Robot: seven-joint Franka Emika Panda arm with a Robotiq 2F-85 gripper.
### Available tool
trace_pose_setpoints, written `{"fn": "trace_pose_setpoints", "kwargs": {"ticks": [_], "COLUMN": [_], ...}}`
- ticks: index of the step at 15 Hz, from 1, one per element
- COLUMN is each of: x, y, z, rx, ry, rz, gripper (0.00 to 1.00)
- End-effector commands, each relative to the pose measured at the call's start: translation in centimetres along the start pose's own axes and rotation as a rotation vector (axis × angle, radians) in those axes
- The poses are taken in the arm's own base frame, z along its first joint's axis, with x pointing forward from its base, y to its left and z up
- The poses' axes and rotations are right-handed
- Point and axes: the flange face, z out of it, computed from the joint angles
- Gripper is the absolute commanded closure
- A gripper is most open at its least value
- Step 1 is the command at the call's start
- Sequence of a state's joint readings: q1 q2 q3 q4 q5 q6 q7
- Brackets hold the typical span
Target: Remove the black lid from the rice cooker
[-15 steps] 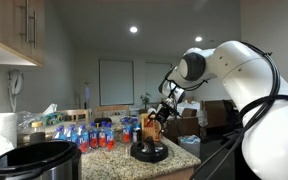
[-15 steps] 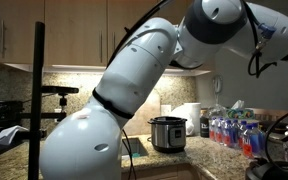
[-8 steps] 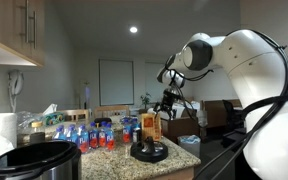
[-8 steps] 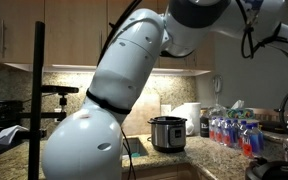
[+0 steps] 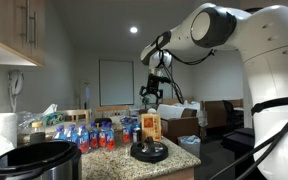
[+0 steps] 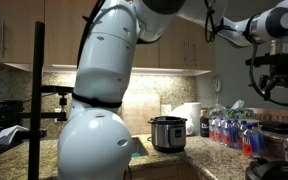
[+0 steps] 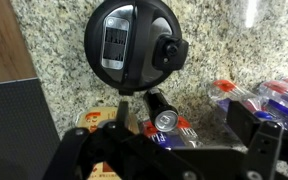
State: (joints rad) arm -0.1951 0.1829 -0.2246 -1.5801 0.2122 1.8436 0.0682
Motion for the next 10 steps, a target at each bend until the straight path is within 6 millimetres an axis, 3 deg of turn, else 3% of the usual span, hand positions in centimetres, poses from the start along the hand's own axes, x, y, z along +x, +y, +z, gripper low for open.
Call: {"fn": "trace_pose_setpoints", "kwargs": {"ticks": [1, 4, 5, 10], "x": [-3.6, -5.7, -3.7, -3.7], "y": [-2.2, -2.4, -3.1, -3.1], "z": [0.4, 1.9, 1.3, 1.6], "rx": [-0.147, -0.233, -0.197, -0.201], "ry": [0.028, -0.027, -0.010, -0.014], "rz": [-0.001, -0.001, -0.015, -0.016], "gripper": [0.00, 0.00, 0.00, 0.00]}}
